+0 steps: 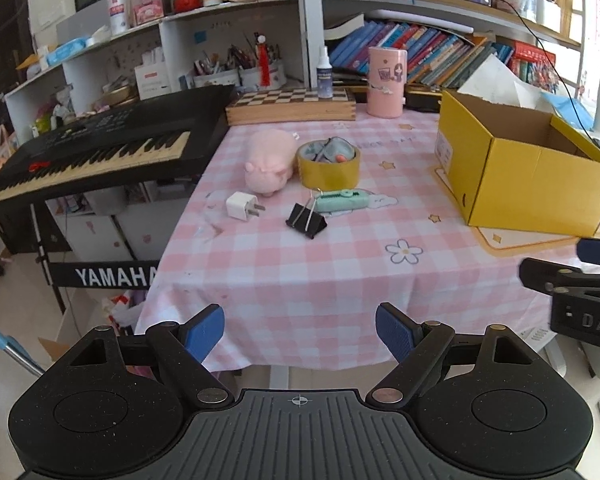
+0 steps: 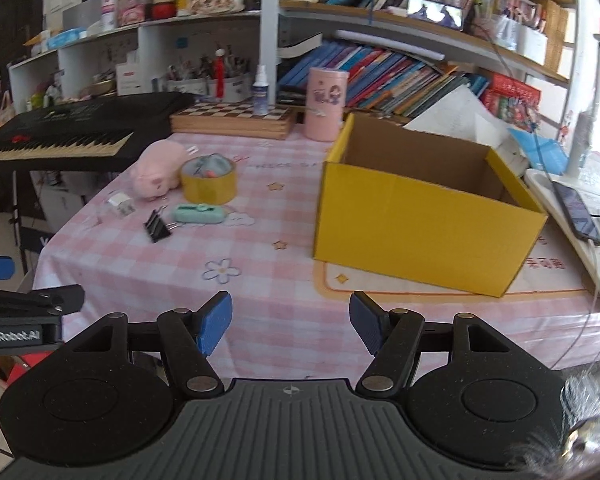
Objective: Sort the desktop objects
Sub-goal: 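Withdraw both tools from the yellow box back toward the table items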
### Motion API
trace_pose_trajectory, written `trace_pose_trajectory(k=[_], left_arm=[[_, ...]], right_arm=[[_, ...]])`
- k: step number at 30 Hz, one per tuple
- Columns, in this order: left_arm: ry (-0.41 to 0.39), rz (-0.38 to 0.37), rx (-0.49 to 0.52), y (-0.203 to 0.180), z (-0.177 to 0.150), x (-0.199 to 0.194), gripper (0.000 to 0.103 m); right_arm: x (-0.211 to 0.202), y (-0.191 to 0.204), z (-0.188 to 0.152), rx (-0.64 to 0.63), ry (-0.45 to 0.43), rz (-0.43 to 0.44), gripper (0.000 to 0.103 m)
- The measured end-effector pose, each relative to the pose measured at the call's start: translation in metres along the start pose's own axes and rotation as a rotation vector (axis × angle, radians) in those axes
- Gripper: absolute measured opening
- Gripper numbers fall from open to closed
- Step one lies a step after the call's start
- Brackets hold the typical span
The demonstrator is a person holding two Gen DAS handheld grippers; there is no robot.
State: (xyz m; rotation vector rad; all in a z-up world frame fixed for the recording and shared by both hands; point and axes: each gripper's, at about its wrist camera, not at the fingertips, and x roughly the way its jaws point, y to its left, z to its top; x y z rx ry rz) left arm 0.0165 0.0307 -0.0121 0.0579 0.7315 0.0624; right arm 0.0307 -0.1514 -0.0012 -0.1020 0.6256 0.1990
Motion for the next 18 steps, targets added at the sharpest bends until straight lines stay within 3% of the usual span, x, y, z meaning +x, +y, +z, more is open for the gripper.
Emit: trace_pose_trajectory(k=[18], left_arm=[[-0.009,0.026,-0.059,0.041,0.006,0.015,0.085]], right_arm=[[0.024,0.043,0.012,-0.058,0.025,0.065,0.063]])
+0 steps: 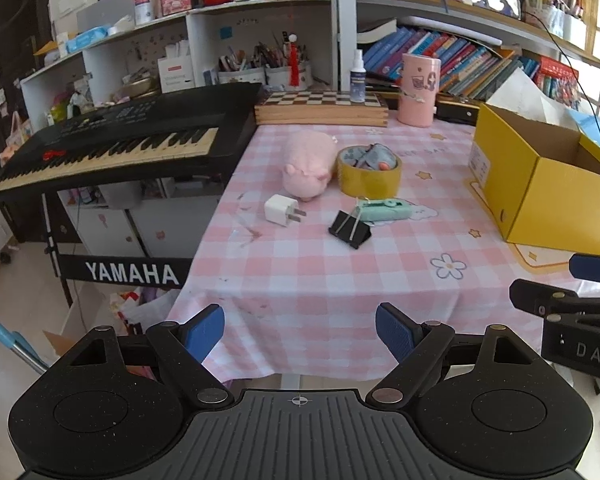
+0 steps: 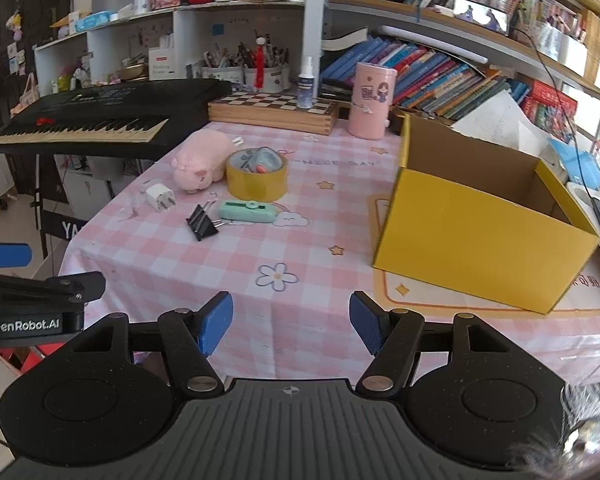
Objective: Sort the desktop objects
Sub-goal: 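Withdraw both tools from the yellow box back toward the table items, then grasp the black binder clip with the left tool while the right tool grasps the mint correction tape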
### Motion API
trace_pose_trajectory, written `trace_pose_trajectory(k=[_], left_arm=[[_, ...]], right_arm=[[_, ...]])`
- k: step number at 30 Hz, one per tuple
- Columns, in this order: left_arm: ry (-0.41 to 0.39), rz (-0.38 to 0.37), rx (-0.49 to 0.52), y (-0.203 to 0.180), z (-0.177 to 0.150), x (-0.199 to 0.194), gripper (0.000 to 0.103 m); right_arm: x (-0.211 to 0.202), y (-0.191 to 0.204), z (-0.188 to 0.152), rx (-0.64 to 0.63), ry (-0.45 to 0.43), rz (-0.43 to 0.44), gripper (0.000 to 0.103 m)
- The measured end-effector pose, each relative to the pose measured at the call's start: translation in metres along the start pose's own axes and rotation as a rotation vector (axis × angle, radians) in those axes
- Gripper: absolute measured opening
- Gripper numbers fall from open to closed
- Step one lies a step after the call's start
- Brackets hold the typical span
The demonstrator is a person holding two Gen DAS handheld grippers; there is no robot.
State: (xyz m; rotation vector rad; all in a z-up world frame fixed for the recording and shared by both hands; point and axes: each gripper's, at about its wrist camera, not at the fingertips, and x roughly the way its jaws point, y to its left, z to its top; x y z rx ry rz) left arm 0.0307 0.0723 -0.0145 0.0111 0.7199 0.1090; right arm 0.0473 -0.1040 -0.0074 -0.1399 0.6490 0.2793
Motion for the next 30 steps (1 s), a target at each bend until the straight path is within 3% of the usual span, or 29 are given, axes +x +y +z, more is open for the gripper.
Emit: trace_pose_trajectory(k=[11,18,30], left_arm=[[0.014,-0.061,0.003,-0.003,0.01,0.027,0.085],[0.02,-0.093,0.032,-0.01,0.027,0.055,0.083],[0.037,-0.186,0.122,-0.027,0.057,0.117,0.07]], right_arm=[[0.026,0.001,0.018,-0.027,0.005,0.005,0.062],[0.061,-0.005,0.043,-0.019,0.021,0.053,0.058],[0.108,-0.018,0.078,-0.04,0.035,0.093,0.057]])
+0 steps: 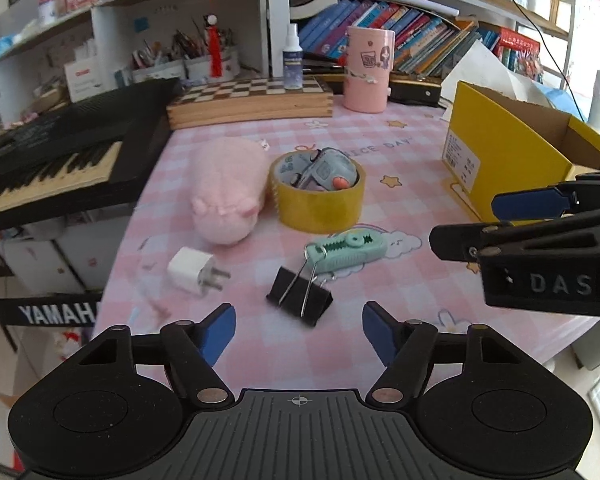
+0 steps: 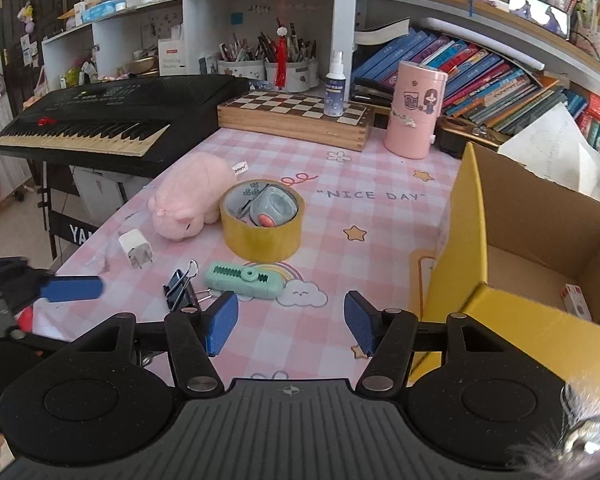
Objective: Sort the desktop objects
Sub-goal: 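Grasp the black binder clip with the left tool while the right tool grasps the mint correction tape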
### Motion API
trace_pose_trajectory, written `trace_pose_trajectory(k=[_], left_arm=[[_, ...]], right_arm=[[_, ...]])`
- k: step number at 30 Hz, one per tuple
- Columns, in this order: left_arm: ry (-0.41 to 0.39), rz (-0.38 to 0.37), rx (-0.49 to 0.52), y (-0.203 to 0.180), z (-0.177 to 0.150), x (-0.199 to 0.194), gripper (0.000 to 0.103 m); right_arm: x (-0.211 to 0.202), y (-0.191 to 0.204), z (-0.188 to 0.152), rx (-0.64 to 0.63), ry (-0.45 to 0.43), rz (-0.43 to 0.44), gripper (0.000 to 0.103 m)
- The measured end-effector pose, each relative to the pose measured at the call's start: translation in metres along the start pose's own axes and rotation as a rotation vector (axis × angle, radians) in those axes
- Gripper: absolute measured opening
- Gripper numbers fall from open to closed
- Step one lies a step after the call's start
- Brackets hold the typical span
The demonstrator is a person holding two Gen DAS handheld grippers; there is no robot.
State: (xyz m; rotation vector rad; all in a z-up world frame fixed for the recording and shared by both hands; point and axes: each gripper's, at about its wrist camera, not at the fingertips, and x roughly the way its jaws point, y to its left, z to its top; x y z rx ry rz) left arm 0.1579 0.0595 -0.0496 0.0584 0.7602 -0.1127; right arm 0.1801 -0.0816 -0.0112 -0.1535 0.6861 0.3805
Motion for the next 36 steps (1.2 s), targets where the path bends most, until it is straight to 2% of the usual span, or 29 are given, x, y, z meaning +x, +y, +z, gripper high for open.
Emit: trace_pose_trajectory(k=[3,11,13,15,17,18,24,31,36], left_arm=[[0.001,-0.028,0.023,0.005,0.005,0.012,0.066],[0.052,-0.099,0.089,0.009,0.014,0.046,0.064],[0.062,-0.112,0.1,0.008,0.015,0.051,0.057],[0.062,-0.11,0.113,0.005,0.014,0.053,0.056],[0.059,-0.108,0.115,0.004,0.016,0.052,0.045],[0.061,-0.107,0.11,0.005,0.016,0.052,0.043],[0.054,-0.079,0.012,0.017,0.011,0.025,0.042],[0.041,0.015,-0.168,0.042,0.002,-0.01,0.042],[0.037,0.079,-0.205,0.052,0.0,-0.023,0.042]], right_arm=[[0.008,-0.004,0.004,-0.008,0.007,0.009,0.057],[0.027,-0.016,0.014,-0.005,0.029,0.016,0.057],[0.03,-0.016,0.015,-0.011,0.033,0.027,0.057],[0.032,-0.016,0.015,-0.015,0.039,0.034,0.057],[0.035,-0.016,0.016,-0.015,0.049,0.04,0.057],[0.037,-0.016,0.016,-0.014,0.052,0.042,0.057],[0.054,-0.009,0.019,-0.017,0.095,0.073,0.058],[0.084,0.007,0.019,-0.008,0.153,0.1,0.07],[0.102,0.019,0.017,0.03,0.198,0.125,0.071]])
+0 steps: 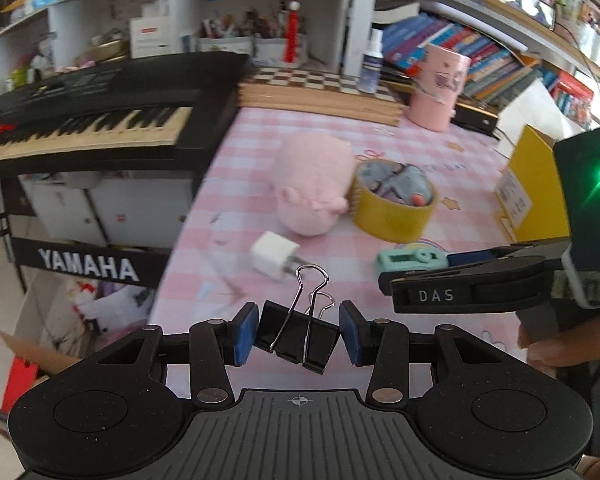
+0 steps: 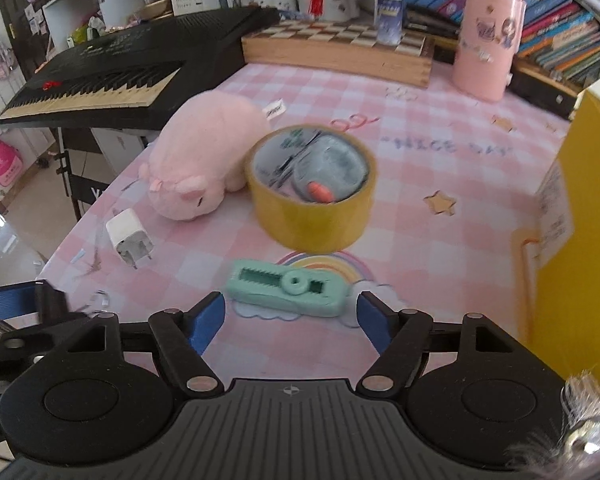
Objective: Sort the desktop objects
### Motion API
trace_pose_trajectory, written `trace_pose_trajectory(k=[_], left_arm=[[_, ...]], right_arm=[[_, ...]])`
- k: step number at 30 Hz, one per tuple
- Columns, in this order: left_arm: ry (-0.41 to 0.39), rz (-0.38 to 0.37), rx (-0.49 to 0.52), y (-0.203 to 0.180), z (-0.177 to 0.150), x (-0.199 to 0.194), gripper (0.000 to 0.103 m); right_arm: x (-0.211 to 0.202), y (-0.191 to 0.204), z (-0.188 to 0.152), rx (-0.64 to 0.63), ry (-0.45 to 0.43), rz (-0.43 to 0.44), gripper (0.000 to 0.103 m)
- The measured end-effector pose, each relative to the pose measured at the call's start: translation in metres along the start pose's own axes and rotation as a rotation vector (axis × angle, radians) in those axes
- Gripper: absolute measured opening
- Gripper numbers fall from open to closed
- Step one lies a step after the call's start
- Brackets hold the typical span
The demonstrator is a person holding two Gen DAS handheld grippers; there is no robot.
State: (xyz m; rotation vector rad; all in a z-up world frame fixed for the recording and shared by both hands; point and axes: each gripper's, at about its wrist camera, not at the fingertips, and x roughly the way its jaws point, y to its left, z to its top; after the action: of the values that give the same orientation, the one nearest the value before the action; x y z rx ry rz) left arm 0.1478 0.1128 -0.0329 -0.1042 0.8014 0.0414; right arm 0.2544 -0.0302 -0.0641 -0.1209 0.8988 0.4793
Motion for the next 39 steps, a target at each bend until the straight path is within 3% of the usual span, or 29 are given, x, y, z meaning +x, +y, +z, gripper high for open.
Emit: trace_pose_trajectory(k=[3,6,12,23,39], left_arm=[[0.006,0.021,-0.019,0.005,0.0,-0.002,0.042],[0.007,0.027,-0.018,0.005,0.0,-0.004,0.042],[-0.026,0.006,-0.017,0.002,0.003,-0.012,0.042],[-0.167,-0.069,-0.036,-0.006,0.012,-0.054,0.042],[-0.211,-0.167,0.01,-0.023,-0.027,-0.109,0.042]], right_arm=[[0.005,0.007,0.0,0.004,-0.025,-0.022,0.073],[0.008,0.011,0.0,-0.017,-0.053,-0.067,0.067],[-0.004,0.006,-0.004,-0.01,-0.079,-0.036,0.066],[-0.092,0.004,-0.001,-0.055,-0.258,-0.031,0.066],[-0.172,0.007,-0.065,0.074,-0.242,-0.115,0.066]])
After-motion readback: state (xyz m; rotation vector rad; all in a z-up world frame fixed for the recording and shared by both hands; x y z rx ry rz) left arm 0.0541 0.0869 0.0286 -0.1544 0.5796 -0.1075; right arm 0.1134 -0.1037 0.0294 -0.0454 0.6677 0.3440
